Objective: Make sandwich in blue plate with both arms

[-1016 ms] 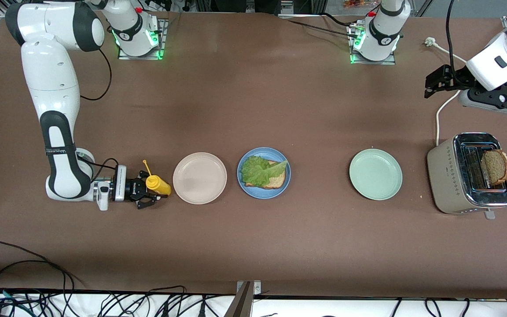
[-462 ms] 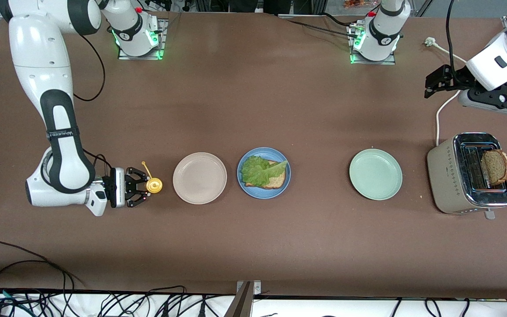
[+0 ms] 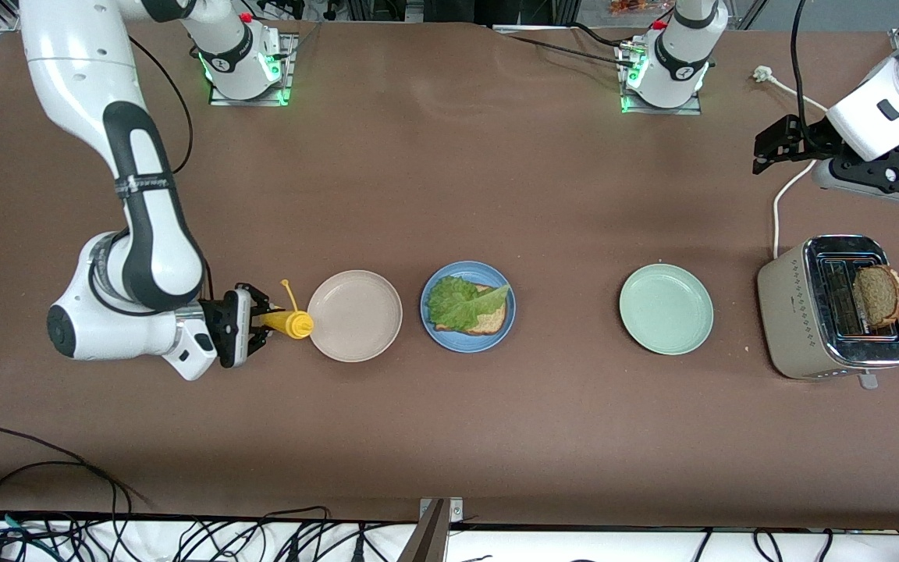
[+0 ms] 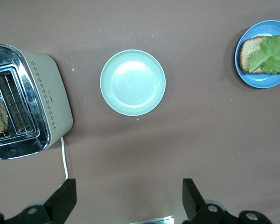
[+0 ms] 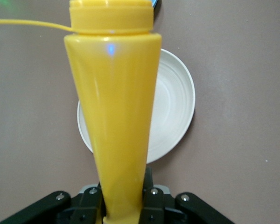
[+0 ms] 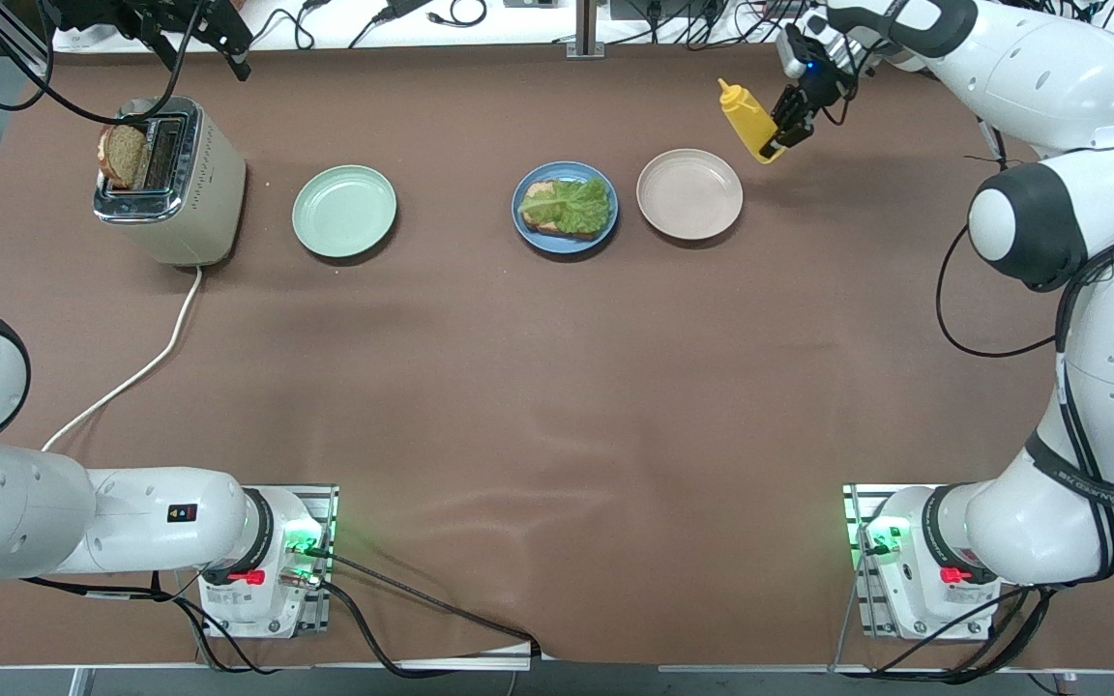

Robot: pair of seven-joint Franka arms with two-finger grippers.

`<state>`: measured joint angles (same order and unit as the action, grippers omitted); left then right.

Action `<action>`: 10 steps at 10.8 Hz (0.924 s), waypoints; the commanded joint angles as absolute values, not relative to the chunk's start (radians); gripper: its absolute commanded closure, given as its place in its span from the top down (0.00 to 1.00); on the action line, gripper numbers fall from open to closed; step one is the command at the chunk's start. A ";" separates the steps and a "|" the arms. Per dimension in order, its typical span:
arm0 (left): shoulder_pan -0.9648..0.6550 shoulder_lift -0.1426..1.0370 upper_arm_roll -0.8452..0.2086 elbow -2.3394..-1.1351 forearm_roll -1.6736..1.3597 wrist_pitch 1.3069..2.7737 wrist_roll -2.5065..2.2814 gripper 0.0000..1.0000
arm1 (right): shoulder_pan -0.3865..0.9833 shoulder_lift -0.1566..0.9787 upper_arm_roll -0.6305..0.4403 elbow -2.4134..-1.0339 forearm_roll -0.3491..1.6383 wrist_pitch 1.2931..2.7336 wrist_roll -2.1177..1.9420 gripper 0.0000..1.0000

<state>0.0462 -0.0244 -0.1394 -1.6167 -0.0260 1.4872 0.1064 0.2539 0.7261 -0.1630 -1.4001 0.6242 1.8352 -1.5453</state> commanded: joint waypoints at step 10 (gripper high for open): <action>0.048 -0.014 -0.143 -1.586 -0.008 1.463 0.103 1.00 | 0.856 0.741 -0.428 -1.222 0.209 1.630 -0.767 0.00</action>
<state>0.0462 -0.0233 -0.1394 -1.6166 -0.0260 1.4870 0.1064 0.7907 0.7033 -0.4042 -1.3604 0.2988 1.7734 -0.8687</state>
